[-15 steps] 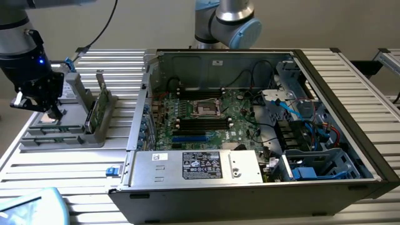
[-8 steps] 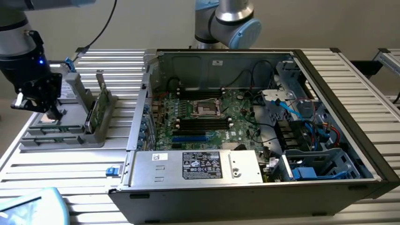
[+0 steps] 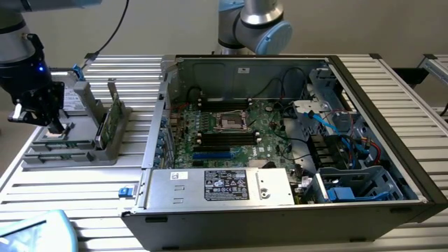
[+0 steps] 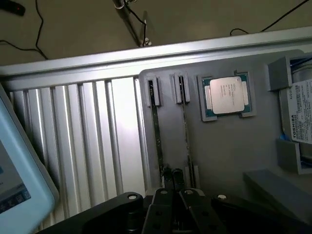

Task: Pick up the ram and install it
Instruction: 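Pick up the ram and move it above insertion slot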

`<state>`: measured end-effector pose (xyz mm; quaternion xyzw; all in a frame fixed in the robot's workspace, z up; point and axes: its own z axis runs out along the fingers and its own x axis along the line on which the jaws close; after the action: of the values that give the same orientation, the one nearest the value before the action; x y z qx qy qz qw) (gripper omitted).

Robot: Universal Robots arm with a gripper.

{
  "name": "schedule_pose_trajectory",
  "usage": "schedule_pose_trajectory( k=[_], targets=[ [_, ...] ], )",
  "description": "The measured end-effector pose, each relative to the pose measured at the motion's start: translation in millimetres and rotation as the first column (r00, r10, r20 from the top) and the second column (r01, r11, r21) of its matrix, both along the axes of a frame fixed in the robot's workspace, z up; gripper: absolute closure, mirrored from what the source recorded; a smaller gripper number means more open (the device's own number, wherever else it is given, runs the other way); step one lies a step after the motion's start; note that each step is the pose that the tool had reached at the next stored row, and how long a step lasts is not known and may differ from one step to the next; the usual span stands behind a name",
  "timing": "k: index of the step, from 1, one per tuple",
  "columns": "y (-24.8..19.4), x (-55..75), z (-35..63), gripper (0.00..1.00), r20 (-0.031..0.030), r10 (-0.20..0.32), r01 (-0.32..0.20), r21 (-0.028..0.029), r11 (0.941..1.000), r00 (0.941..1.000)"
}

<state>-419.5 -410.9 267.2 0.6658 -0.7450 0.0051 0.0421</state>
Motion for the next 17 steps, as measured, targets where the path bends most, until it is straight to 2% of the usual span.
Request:
schedule_pose_trajectory(
  k=[9, 15, 17],
  targets=[
    [0.0, -18.1, -0.4, 0.9, 0.0, 0.027, -0.027, 0.0, 0.9996, 0.9996],
    [-4.5, -26.1, -0.6, 0.9, 0.0001, 0.056, -0.056, 0.0001, 0.9984, 0.9984],
    [-4.8, -27.5, -0.5, 0.9, -0.0001, 0.062, -0.062, 0.0, 0.9981, 0.9981]
  ],
)
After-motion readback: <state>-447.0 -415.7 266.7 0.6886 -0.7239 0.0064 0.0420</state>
